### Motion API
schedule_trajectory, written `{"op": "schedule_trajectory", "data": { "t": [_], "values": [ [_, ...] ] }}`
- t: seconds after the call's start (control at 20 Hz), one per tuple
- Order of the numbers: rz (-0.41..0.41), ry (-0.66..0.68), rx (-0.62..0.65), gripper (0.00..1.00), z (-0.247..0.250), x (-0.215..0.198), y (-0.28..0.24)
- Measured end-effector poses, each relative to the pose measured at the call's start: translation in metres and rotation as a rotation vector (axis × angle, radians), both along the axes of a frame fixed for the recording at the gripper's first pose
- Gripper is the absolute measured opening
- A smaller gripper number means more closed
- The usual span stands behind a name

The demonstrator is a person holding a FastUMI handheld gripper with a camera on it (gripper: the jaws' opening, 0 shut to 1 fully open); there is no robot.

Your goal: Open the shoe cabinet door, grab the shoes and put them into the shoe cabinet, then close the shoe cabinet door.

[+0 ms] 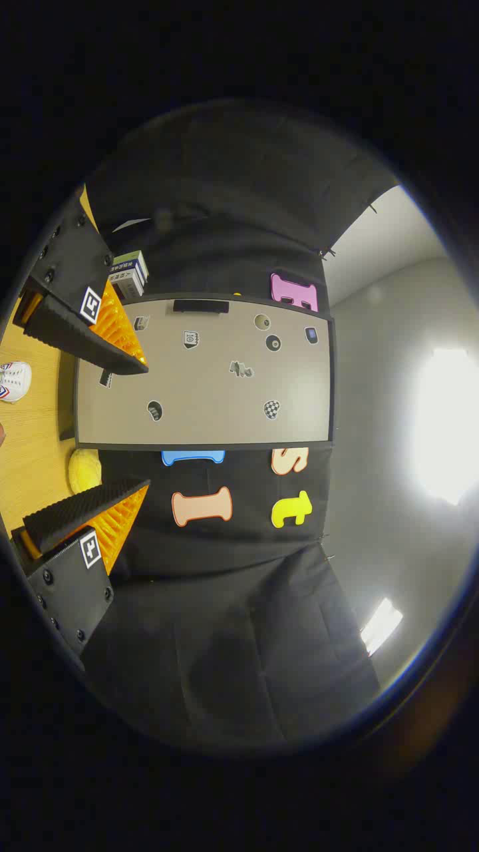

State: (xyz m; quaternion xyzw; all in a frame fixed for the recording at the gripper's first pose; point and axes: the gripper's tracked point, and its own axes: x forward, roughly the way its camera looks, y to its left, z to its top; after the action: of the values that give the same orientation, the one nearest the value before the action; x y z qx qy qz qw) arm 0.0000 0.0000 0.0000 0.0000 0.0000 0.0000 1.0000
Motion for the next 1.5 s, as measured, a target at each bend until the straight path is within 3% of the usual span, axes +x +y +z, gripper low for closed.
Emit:
{"op": "schedule_trajectory", "data": {
  "t": [0.85,1.5],
  "values": [
    [0.066,-0.024,0.017,0.96,0.018,0.009,0.032],
    [0.223,-0.067,0.034,0.96,0.047,0.104,0.106]
  ]
}}
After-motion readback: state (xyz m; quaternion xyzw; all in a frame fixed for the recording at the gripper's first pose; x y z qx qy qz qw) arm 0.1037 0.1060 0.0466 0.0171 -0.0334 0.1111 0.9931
